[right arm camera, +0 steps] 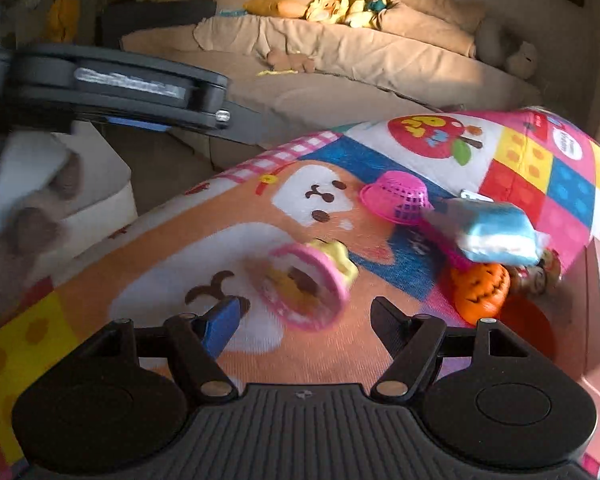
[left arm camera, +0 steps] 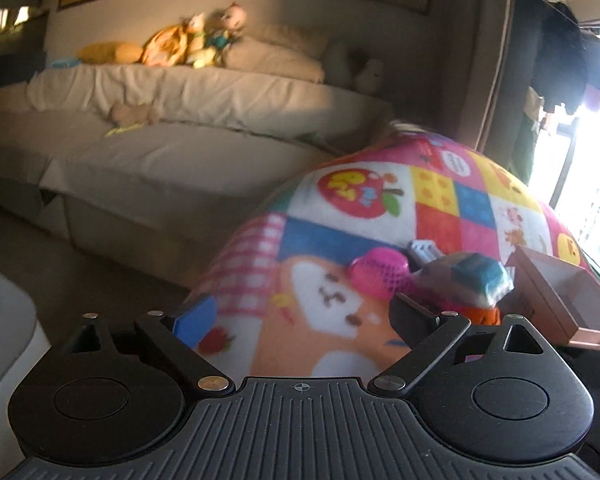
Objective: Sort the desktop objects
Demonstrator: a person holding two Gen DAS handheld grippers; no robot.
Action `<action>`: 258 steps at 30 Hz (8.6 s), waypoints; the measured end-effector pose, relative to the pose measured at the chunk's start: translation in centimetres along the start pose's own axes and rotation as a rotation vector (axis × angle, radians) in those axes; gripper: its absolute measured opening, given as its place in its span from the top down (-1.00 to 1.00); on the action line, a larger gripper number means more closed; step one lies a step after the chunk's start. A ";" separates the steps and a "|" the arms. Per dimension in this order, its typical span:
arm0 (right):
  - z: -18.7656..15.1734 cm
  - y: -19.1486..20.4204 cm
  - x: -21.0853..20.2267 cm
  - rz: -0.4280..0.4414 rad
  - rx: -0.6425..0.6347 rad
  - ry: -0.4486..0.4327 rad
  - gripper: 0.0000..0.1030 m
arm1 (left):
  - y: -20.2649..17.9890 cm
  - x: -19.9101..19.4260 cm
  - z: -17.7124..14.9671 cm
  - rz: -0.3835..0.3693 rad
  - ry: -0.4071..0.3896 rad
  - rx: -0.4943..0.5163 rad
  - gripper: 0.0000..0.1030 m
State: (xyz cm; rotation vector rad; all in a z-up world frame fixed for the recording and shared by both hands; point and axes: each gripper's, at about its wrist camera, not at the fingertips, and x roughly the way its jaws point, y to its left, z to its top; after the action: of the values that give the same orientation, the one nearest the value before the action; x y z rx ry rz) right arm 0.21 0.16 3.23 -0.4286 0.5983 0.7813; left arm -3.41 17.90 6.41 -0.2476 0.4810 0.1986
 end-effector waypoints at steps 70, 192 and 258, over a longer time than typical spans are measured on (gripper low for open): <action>-7.6 -14.9 -20.8 -0.476 0.261 -0.252 0.07 | -24.0 0.6 2.9 -0.500 0.005 0.384 -0.19; -10.6 -12.6 -9.9 0.058 0.606 -0.062 -0.78 | -14.2 4.2 -7.4 -0.208 0.264 0.450 -1.00; -4.4 -26.1 -10.9 -0.327 0.537 -0.176 -0.01 | -14.6 4.4 -3.3 -0.301 0.213 0.290 -0.98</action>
State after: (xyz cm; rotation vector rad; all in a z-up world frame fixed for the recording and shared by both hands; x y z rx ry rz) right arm 12.35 -24.68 10.55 0.0398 0.5304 0.3192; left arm 2.62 3.67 4.22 -0.0542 0.6690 -0.1937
